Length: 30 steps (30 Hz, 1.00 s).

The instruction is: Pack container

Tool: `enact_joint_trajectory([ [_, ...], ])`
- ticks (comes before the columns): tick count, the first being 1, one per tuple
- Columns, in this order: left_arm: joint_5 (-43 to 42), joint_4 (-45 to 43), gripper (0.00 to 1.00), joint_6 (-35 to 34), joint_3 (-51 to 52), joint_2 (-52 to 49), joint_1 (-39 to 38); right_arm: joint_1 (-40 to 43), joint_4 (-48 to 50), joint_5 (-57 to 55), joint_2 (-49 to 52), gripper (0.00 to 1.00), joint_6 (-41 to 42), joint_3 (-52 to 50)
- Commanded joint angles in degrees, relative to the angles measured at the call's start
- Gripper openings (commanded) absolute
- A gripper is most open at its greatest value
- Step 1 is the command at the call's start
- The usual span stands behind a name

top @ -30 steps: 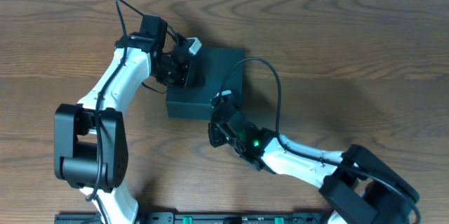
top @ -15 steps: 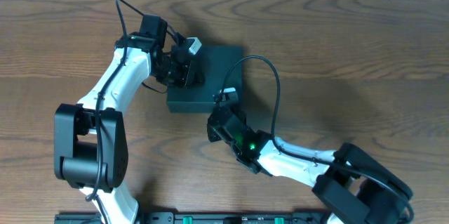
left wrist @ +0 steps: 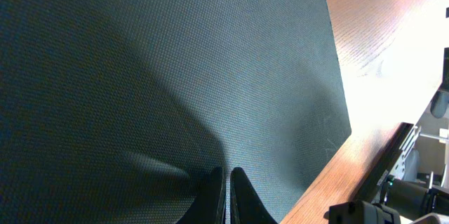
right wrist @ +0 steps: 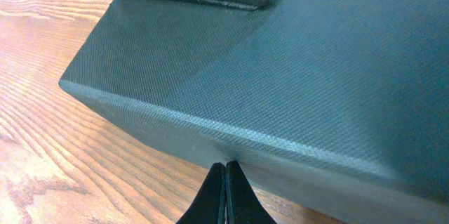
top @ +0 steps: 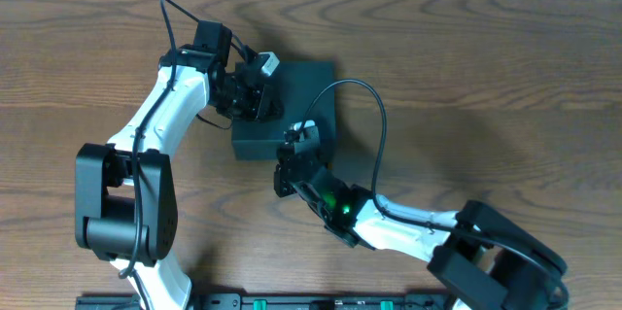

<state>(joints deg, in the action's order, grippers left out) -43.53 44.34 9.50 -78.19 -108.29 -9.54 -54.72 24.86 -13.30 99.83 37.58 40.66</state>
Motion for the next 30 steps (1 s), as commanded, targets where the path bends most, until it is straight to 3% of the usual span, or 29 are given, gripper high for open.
enact_joint_trajectory([
  [1,2.2,1.0,0.06,1.2,0.6,-1.9,-0.2,-1.2,1.8,-0.1,2.9,0.02,2.7,0.6],
  [7,2.2,1.1,0.06,1.2,0.6,-1.9,-0.2,-3.0,9.5,-0.3,6.9,0.02,2.7,0.7],
  [30,2.2,2.4,0.06,1.2,0.6,-1.9,-0.2,-3.0,15.2,-8.8,11.1,0.02,3.7,2.4],
])
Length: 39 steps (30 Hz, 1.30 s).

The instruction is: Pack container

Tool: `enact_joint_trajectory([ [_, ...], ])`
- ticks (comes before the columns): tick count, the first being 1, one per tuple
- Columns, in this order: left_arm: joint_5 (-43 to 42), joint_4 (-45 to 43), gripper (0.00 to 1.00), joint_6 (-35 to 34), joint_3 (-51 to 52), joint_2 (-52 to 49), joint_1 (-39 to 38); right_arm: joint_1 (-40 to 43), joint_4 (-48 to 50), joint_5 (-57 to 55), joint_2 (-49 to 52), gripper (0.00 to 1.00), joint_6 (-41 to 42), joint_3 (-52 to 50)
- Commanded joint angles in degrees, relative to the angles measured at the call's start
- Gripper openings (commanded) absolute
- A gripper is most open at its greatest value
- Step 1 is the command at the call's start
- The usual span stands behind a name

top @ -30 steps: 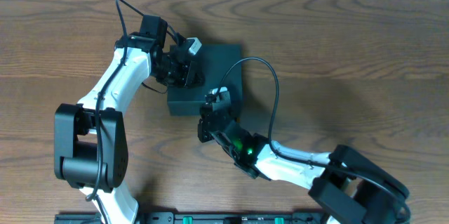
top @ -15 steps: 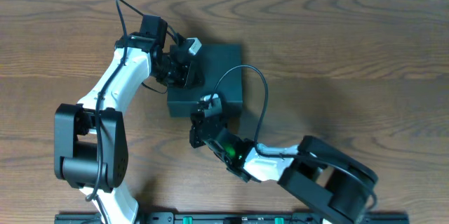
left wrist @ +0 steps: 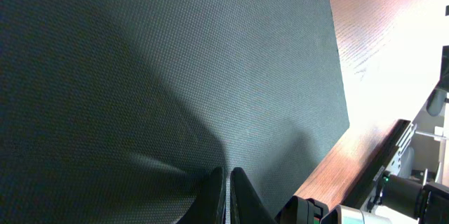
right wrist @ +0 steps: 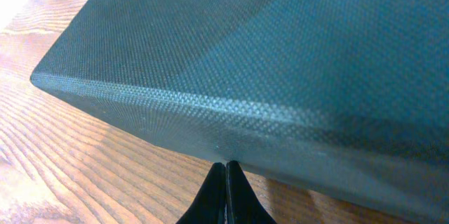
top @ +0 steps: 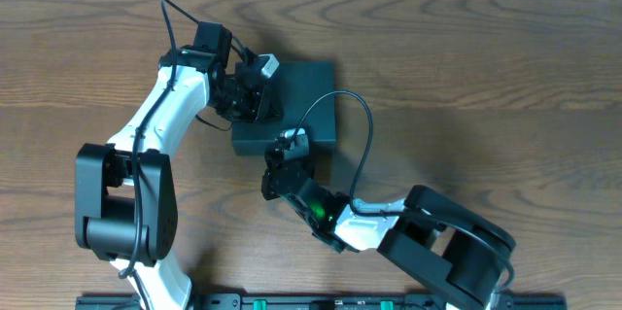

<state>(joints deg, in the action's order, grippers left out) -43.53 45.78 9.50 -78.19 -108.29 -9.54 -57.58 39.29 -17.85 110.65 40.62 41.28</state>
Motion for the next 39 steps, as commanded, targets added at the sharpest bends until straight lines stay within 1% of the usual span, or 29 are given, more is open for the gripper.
enact_joint_trajectory([
  [1,2.2,0.9,0.06,1.2,0.6,-1.9,-0.2,-0.2,0.8,-4.2,0.3,0.02,0.7,1.7],
  [4,2.2,1.0,0.06,1.2,0.6,-1.9,-0.2,-0.2,0.9,-1.0,-0.1,0.02,0.3,1.7],
  [7,2.4,1.6,0.06,1.2,0.6,-1.9,-0.2,-0.2,0.7,5.8,-2.4,0.02,-3.8,1.7],
  [9,3.6,1.9,0.06,1.2,0.6,-1.9,-0.2,-0.2,-1.1,7.9,-5.2,0.02,-6.9,1.7],
  [12,4.5,2.3,0.06,1.2,0.6,-1.9,-0.2,-0.1,-7.3,9.2,-11.3,0.02,-10.7,1.7],
  [15,5.0,2.2,0.06,1.2,0.6,-1.9,-0.2,0.3,-17.9,9.1,-19.1,0.02,-14.1,1.7],
  [21,5.0,1.8,0.06,1.9,0.5,-1.9,-0.2,3.2,-38.1,8.5,-32.4,0.02,-14.1,1.7],
  [22,4.9,1.8,0.06,1.9,0.5,-1.9,-0.2,4.0,-40.6,8.1,-34.3,0.06,-14.1,1.7],
  [24,4.5,2.3,0.06,1.9,0.1,-1.5,-0.2,5.9,-44.8,7.5,-37.5,0.08,-14.0,1.7],
  [27,4.5,3.3,0.06,1.9,-0.7,-0.6,-0.3,8.8,-49.3,7.3,-41.4,0.07,-12.7,1.7],
  [28,4.5,3.6,0.06,1.9,-0.9,-0.1,-0.3,9.9,-50.6,7.3,-42.5,0.06,-11.8,1.7],
  [29,4.5,3.7,0.06,1.9,-1.0,0.5,-0.3,11.3,-52.1,7.3,-43.7,0.02,-10.8,1.7],
  [34,4.7,3.9,0.06,2.1,-1.2,5.1,-0.3,15.9,-57.4,8.4,-46.7,0.01,-9.0,1.7],
  [39,4.8,4.2,0.06,2.2,-1.0,6.4,-1.5,16.4,-60.0,10.0,-46.6,0.01,-8.9,1.7],
])
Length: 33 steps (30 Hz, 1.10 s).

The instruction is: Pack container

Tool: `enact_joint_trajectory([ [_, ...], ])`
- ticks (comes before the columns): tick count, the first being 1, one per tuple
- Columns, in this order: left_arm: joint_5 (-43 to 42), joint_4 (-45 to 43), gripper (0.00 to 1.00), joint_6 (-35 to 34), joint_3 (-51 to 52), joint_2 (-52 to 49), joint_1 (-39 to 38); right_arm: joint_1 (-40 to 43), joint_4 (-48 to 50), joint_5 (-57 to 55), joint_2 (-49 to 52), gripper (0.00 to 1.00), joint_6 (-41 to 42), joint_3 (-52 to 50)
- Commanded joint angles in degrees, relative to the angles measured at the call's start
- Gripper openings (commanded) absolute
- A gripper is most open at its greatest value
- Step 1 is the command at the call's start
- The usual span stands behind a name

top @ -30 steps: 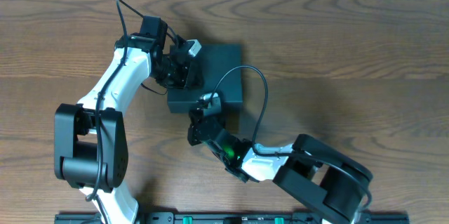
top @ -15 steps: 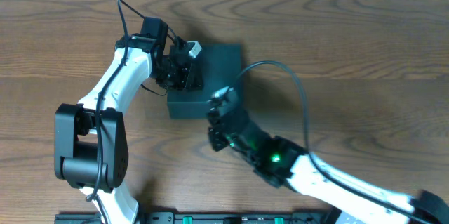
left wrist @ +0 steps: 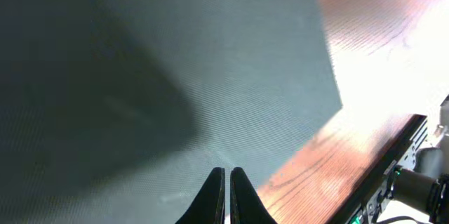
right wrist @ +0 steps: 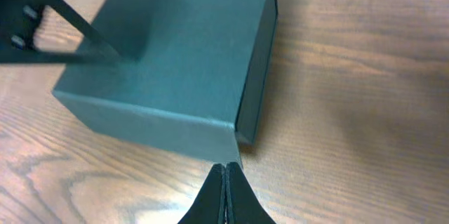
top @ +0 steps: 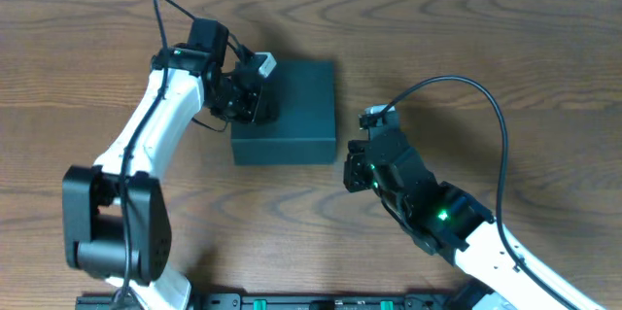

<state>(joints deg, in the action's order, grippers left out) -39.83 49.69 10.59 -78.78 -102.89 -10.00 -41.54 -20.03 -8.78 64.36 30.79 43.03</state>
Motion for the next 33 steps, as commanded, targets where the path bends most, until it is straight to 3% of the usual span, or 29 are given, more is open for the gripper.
enact_joint_trajectory([
  [1,1.2,0.0,0.06,1.3,-0.2,0.9,-1.6,0.4,-1.1,0.9,-0.3,0.01,0.9,0.0],
  [16,9.5,-3.2,0.06,-0.5,0.0,-1.4,-7.5,0.4,-10.0,3.5,-0.3,0.01,3.0,0.0],
  [25,9.9,-4.8,0.06,-0.6,2.8,-2.9,-8.0,0.3,-10.4,4.8,0.5,0.01,1.7,-1.0],
  [33,9.8,-4.9,0.06,-0.8,3.5,-4.7,-8.0,-0.9,-5.7,5.9,8.0,0.01,1.7,-1.2],
])
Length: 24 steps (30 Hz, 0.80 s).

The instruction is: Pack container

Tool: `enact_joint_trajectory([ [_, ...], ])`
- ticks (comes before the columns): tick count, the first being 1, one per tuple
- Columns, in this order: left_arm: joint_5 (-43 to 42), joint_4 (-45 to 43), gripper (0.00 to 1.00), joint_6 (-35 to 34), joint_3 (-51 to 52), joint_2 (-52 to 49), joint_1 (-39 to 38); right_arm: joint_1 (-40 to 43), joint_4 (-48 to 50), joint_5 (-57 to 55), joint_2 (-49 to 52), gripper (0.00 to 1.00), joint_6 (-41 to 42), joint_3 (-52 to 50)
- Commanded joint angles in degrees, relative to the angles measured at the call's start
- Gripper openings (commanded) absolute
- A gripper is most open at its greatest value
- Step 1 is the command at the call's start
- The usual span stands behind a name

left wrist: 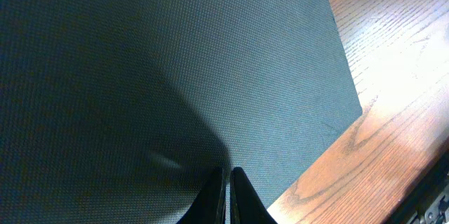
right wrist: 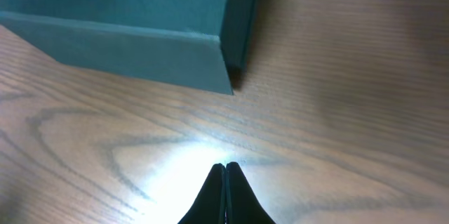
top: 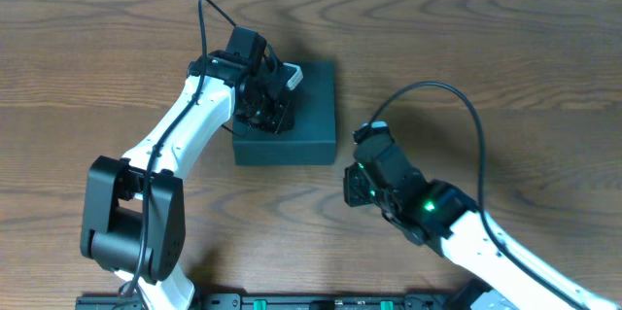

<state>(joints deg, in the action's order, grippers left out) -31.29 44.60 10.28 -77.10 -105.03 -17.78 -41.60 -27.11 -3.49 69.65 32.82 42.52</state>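
Note:
A dark green closed box (top: 292, 120) lies on the wooden table (top: 505, 77). My left gripper (top: 275, 108) is shut with nothing held, its tips pressed down on the box lid (left wrist: 175, 62); in the left wrist view the gripper (left wrist: 227, 172) points at the textured lid near its edge. My right gripper (top: 352, 186) is shut and empty, low over bare wood just right of the box's near right corner. The right wrist view shows that gripper (right wrist: 224, 166) and the box corner (right wrist: 210, 55) ahead of it.
A black rail (top: 321, 301) runs along the table's near edge. The right arm's cable (top: 457, 106) loops over the table to the right of the box. Bare wood lies all around the box.
My left gripper has shifted right, from the box's left edge onto its lid. My right gripper has drawn a little back toward the near edge, with the box corner now farther ahead.
At first both shut grippers were against the box, the left on its lid at the left edge, the right at its near edge. Then the right sat further left along that edge. Later the right was off to the box's right, where it still is.

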Motion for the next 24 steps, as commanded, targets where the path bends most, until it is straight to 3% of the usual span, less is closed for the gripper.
enact_joint_trajectory([
  [1,1.2,0.2,0.06,-0.5,1.8,-2.5,-0.3,-1.1,2.8,0.9,4.2,0.02,-0.3,-0.7],
  [10,1.3,0.6,0.06,-0.5,1.8,-2.5,-0.3,-4.5,16.1,1.6,18.7,0.02,5.1,-0.7],
  [14,1.3,0.8,0.06,-0.7,1.9,-2.5,-0.3,-5.3,22.0,-3.0,23.8,0.01,10.0,-0.7],
  [24,1.2,1.4,0.06,-1.4,1.8,-2.5,-0.3,-6.1,35.5,-11.7,29.2,0.02,13.5,-0.6],
])
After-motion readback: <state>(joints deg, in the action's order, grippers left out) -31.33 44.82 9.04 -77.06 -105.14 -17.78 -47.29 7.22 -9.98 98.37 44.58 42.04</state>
